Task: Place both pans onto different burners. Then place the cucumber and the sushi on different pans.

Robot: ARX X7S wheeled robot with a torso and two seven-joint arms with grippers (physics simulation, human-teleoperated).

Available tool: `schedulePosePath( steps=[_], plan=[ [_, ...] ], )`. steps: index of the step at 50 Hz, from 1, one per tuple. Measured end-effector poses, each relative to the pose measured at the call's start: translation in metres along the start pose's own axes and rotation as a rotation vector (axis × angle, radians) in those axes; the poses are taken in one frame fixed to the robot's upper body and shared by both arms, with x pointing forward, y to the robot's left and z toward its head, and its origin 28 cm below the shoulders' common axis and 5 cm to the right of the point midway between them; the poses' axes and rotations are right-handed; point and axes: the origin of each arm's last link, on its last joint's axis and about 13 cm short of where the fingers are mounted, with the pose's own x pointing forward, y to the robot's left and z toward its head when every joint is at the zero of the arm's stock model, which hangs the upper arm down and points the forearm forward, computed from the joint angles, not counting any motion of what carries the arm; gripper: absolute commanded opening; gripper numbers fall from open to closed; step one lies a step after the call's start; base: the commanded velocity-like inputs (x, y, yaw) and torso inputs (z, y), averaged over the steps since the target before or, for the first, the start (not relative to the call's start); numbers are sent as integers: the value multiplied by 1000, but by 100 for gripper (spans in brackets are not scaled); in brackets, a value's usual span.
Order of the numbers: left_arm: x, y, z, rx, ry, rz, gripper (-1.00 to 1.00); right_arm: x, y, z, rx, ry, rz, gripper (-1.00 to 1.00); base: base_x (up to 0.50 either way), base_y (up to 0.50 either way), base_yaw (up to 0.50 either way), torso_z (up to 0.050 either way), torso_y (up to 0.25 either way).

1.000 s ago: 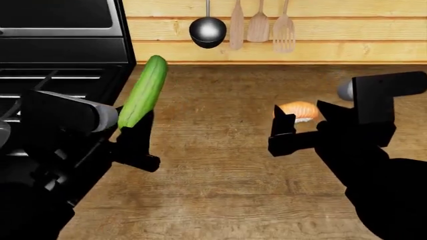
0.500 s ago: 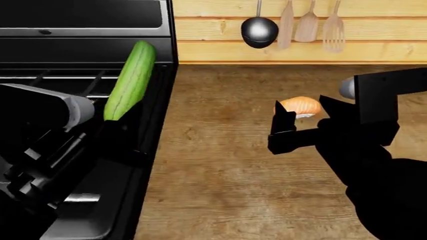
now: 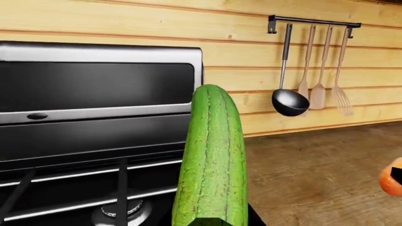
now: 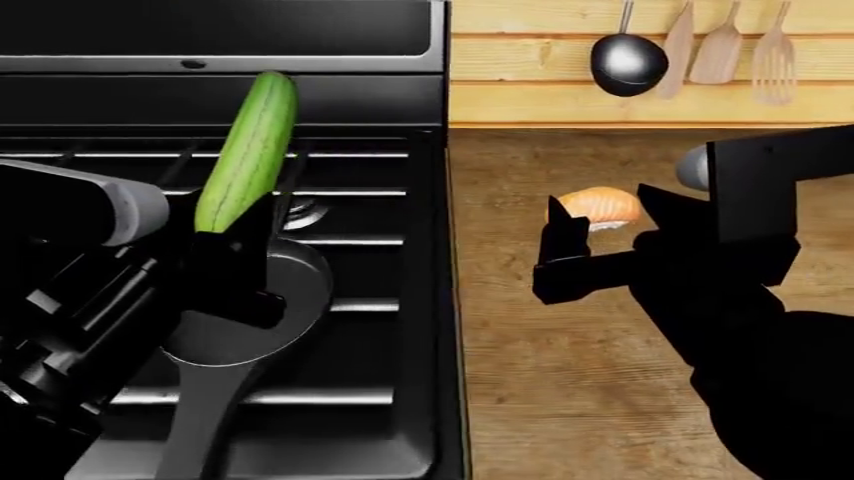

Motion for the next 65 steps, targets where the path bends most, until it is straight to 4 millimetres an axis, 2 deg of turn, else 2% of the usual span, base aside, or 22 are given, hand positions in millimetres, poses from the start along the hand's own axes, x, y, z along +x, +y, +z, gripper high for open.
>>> schedulePosePath(
  steps=[50, 65],
  plan=[
    [1, 6, 2, 4, 9, 46, -100, 2, 3, 3, -2, 0, 1, -100, 0, 500, 0, 0, 0],
    [12, 20, 6, 25, 28, 105, -100, 15, -8, 11, -29, 11, -59, -100, 0, 32, 0, 0, 0]
  ],
)
